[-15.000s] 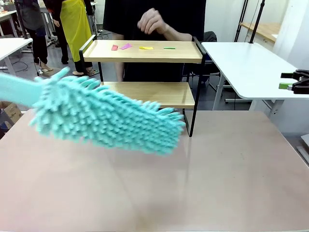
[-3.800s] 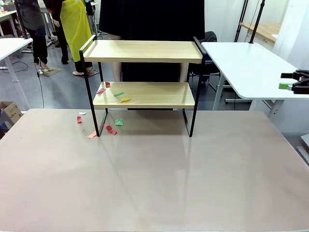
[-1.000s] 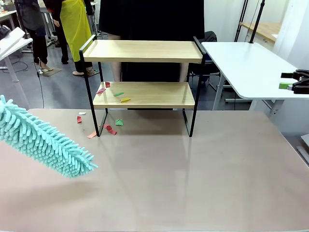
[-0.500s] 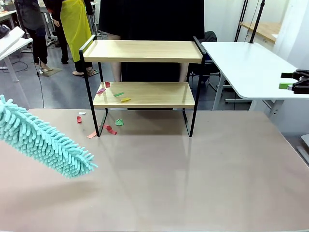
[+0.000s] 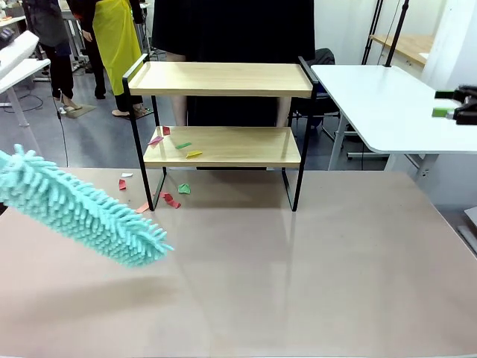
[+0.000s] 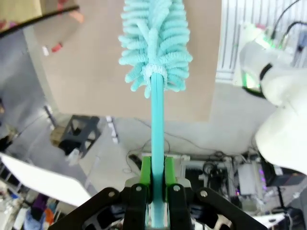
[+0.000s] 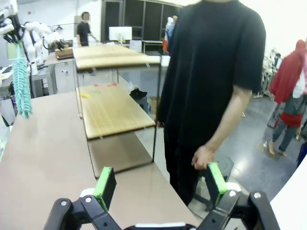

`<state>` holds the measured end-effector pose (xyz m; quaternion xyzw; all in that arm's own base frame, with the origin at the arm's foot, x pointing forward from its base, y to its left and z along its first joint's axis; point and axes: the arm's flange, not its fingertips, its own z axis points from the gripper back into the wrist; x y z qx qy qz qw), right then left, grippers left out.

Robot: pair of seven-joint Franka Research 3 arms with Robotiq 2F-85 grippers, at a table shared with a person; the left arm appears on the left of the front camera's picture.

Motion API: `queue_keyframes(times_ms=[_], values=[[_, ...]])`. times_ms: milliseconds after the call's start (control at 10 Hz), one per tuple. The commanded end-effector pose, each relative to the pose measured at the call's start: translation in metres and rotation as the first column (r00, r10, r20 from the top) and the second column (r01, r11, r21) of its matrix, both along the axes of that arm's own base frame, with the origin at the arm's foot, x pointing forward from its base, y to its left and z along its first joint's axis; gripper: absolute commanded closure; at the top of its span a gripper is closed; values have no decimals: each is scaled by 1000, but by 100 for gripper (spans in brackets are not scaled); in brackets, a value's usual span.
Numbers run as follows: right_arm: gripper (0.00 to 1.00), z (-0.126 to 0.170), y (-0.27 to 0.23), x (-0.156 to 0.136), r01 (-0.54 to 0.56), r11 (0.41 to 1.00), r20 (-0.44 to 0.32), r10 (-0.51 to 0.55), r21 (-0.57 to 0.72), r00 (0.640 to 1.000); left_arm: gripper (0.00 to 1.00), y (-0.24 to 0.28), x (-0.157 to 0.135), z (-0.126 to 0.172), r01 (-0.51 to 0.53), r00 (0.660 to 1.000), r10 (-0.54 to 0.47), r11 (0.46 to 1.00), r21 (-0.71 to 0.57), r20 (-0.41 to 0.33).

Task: Clean the shelf.
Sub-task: Hand the Duster back to the human.

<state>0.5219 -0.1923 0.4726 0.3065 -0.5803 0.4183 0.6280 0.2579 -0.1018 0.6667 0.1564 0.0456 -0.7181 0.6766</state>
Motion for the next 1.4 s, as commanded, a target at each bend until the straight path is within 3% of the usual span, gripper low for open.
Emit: queue_keyframes(times_ms=[0,200,400,600,800,900,1100,1300], values=[[0,38,38,-25,-63,998,-6,63,31,998,87,-2,8,-30,63,998,-68,979,-191,-17],[0,73,85,-47,-173,983,-21,174,61,984,87,-19,20,-52,93,992,-116,933,-347,-47],[0,91,129,-67,-270,957,-46,277,107,960,87,-32,26,-83,49,993,-96,857,-513,-65],[0,96,164,-81,-343,928,-79,356,145,931,87,-36,33,-118,36,994,-92,758,-651,-52],[0,94,188,-92,-347,922,-89,365,172,927,87,-31,37,-143,65,996,-87,662,-747,10],[0,93,200,-97,-359,916,-85,378,177,922,87,-33,42,-155,47,995,-95,621,-783,-16],[0,87,214,-99,-417,893,-77,434,166,898,87,-47,46,-158,11,996,-83,546,-837,-41],[0,87,199,-93,-387,910,-71,401,149,913,87,-66,48,-150,3,992,-109,493,-870,-58]])
